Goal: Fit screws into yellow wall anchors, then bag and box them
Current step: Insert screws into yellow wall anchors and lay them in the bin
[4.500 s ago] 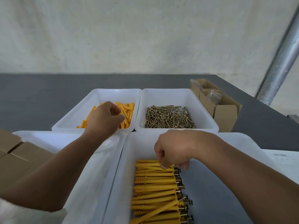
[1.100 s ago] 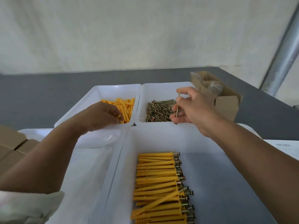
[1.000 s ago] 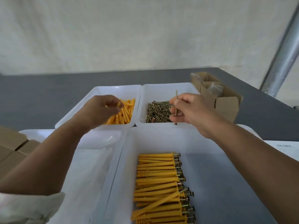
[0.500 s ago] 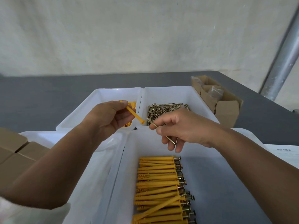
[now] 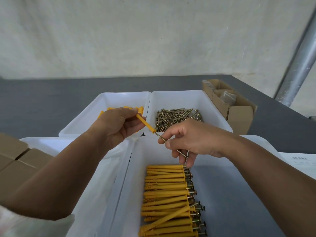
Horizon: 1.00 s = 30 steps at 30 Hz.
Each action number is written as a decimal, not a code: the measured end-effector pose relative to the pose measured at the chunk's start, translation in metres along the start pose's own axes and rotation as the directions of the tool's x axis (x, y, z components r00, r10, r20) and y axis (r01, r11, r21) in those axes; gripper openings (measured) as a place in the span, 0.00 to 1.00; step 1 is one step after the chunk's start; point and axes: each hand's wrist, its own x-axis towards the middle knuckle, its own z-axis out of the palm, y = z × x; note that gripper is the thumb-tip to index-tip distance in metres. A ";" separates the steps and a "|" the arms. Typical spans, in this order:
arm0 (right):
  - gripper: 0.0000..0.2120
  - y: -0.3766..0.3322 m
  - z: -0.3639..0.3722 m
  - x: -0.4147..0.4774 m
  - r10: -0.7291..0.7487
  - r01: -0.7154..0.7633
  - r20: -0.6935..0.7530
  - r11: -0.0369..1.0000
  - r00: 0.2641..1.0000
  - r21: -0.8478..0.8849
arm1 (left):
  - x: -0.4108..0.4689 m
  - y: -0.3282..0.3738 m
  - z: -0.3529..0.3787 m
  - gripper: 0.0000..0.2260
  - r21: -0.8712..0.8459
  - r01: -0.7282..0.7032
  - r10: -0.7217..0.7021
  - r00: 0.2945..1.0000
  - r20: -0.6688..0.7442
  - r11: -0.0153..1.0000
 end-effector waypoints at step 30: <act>0.03 -0.004 0.003 -0.004 0.027 -0.026 0.001 0.988 1.000 -0.149 | -0.004 -0.002 -0.001 0.05 0.175 -0.050 0.006 0.969 0.245 0.983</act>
